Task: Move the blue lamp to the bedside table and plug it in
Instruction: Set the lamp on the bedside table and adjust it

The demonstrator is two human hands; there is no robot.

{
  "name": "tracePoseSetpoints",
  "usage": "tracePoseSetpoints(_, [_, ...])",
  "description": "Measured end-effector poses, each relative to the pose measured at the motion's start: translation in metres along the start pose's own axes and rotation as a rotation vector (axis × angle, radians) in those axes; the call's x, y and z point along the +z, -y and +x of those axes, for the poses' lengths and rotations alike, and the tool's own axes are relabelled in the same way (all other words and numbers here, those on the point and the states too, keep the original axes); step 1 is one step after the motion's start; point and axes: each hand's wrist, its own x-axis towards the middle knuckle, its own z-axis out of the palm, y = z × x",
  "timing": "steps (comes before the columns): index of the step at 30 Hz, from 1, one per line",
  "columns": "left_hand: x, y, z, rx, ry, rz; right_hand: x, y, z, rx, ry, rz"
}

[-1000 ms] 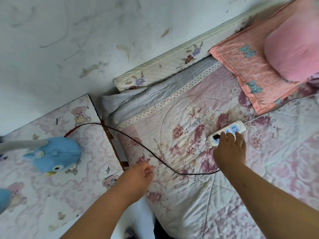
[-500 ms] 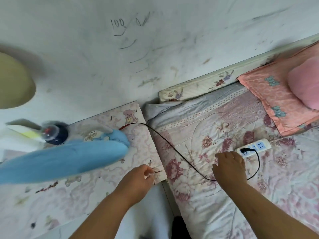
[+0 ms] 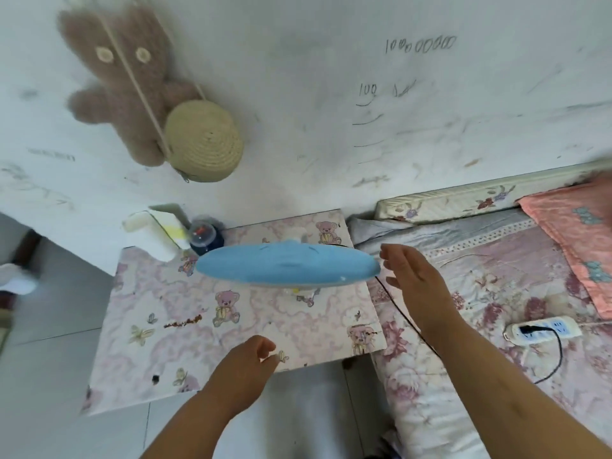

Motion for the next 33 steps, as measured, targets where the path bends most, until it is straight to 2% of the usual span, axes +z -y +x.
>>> tracePoseSetpoints(2, [-0.012, 0.008, -0.005, -0.023, -0.046, -0.068, 0.009, 0.021, -0.004, -0.055, 0.039, 0.037])
tracePoseSetpoints(5, [-0.032, 0.010, -0.009, -0.048, -0.192, -0.230, 0.021, 0.036, -0.008, -0.042, 0.072, 0.007])
tracePoseSetpoints(8, [-0.055, 0.006, -0.013, -0.002, -0.340, -0.459, 0.029, 0.039, -0.013, 0.043, 0.046, -0.022])
tracePoseSetpoints(12, [-0.083, -0.006, -0.019, 0.141, -0.381, -0.613, 0.031, 0.040, -0.015, 0.199, 0.009, 0.122])
tracePoseSetpoints(15, [-0.097, -0.015, -0.024, 0.237, -0.328, -0.603, 0.031, 0.045, -0.017, 0.233, -0.004, 0.222])
tracePoseSetpoints(18, [-0.103, -0.021, -0.028, 0.241, -0.274, -0.575, 0.031, 0.049, -0.020, 0.234, -0.027, 0.278])
tracePoseSetpoints(24, [-0.096, -0.025, -0.037, 0.329, -0.288, -0.467, 0.023, 0.052, -0.021, 0.232, -0.084, 0.344])
tracePoseSetpoints(33, [-0.077, -0.043, -0.049, 0.318, -0.321, -0.438, 0.004, 0.064, -0.011, 0.179, -0.051, 0.333])
